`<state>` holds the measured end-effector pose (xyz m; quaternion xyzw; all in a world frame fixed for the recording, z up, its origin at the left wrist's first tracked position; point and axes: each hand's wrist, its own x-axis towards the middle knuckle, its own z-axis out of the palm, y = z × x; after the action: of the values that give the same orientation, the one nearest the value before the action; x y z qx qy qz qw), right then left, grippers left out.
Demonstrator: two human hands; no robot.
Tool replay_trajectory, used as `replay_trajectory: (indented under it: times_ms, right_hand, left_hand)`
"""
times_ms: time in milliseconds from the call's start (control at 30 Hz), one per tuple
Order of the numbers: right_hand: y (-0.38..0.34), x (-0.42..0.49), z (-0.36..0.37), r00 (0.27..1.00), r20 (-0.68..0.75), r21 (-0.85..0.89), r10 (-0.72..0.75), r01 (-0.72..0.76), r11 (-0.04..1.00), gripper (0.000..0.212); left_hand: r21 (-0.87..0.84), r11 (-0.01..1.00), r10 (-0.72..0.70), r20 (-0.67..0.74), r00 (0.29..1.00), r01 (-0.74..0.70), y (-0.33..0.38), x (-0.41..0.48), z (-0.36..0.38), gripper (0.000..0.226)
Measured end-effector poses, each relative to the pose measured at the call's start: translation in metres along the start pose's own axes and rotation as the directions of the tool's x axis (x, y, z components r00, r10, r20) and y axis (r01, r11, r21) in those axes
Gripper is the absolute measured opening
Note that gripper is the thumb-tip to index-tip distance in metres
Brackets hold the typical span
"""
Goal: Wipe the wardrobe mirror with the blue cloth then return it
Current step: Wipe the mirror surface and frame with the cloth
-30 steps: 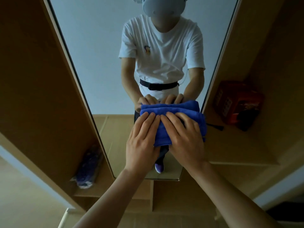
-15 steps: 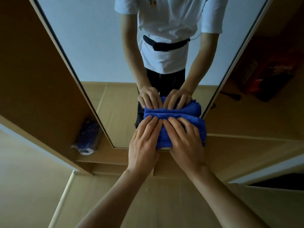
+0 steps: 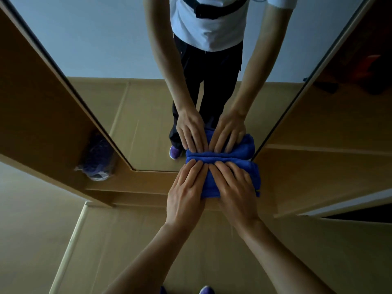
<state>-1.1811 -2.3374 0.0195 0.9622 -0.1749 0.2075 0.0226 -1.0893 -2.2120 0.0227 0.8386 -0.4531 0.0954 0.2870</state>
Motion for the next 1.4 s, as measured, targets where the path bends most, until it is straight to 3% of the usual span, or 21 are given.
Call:
replay_trajectory:
  times_ms: [333,633,767,1000,1300,1400]
  right_hand:
    - [-0.003,-0.026,0.053,0.982,0.176,0.032,0.064,-0.071,0.997,0.054]
    - [-0.002,-0.018,0.001,0.915,0.394,0.12,0.088,-0.146,0.982,0.054]
    - [0.005,-0.014,-0.042,0.936,0.342,0.085,0.087,-0.123,0.989,0.059]
    - [0.013,0.007,-0.129,0.992,0.124,0.07,0.018,-0.026,0.997,0.056]
    - [0.019,0.054,-0.242,0.995,-0.081,-0.018,-0.052,0.05,0.999,0.058]
    - [0.02,0.074,-0.28,0.98,-0.176,-0.056,-0.088,0.08,0.995,0.05]
  left_hand:
    - [-0.039,0.994,-0.091,0.151,0.984,0.098,-0.017,-0.026,0.052,0.059]
    - [-0.043,0.981,-0.17,0.287,0.943,0.19,0.016,-0.021,0.024,0.055]
    - [-0.059,0.989,-0.12,0.248,0.961,0.139,0.042,-0.013,-0.006,0.061]
    - [-0.054,0.999,0.004,0.156,0.988,0.004,0.081,0.019,-0.08,0.069]
    - [-0.033,0.981,0.191,-0.059,0.98,-0.193,0.122,0.074,-0.177,0.07]
    - [-0.02,0.97,0.236,-0.159,0.959,-0.242,0.137,0.096,-0.208,0.066]
